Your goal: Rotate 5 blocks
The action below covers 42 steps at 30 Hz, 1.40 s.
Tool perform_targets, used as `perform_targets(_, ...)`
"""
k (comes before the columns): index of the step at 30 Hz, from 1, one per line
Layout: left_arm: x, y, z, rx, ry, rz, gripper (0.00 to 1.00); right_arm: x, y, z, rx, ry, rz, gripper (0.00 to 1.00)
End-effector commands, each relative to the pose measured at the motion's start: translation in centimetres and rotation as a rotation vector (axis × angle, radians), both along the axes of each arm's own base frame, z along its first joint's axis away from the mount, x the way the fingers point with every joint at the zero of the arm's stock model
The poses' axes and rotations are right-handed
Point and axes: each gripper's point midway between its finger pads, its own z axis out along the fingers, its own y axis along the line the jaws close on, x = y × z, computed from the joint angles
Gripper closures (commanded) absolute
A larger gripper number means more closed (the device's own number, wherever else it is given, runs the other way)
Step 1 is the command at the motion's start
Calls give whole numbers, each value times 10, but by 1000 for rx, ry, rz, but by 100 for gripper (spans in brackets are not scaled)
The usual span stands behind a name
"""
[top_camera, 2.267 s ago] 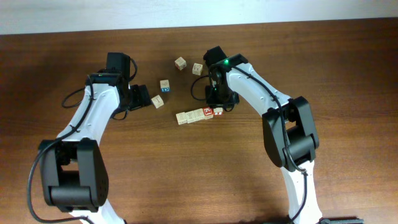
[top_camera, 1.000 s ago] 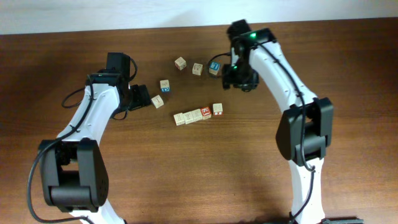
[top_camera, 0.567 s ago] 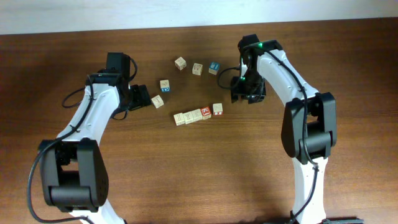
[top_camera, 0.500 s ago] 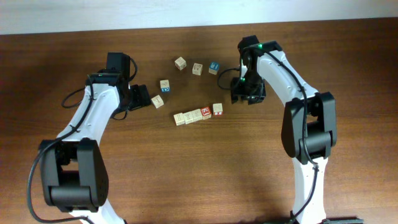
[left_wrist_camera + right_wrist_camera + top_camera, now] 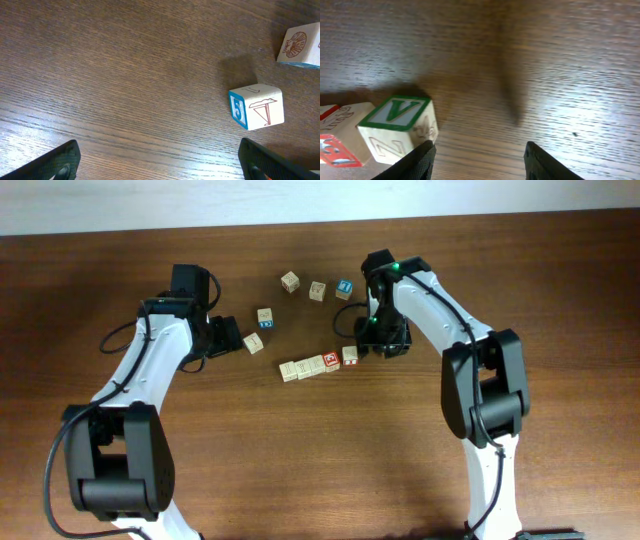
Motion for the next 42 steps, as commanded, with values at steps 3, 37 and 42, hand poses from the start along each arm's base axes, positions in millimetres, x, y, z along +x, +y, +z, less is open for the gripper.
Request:
perform_targets(3, 5, 0, 4, -8, -13, 13, 1, -6, 14, -2, 20, 7, 35, 42)
perform_targets(37, 5, 0, 4, -8, -13, 13, 1, 37, 54, 16, -17, -239, 118, 61)
perform_targets(42, 5, 0, 4, -8, -14, 13, 1, 34, 61, 8, -11, -245, 134, 61)
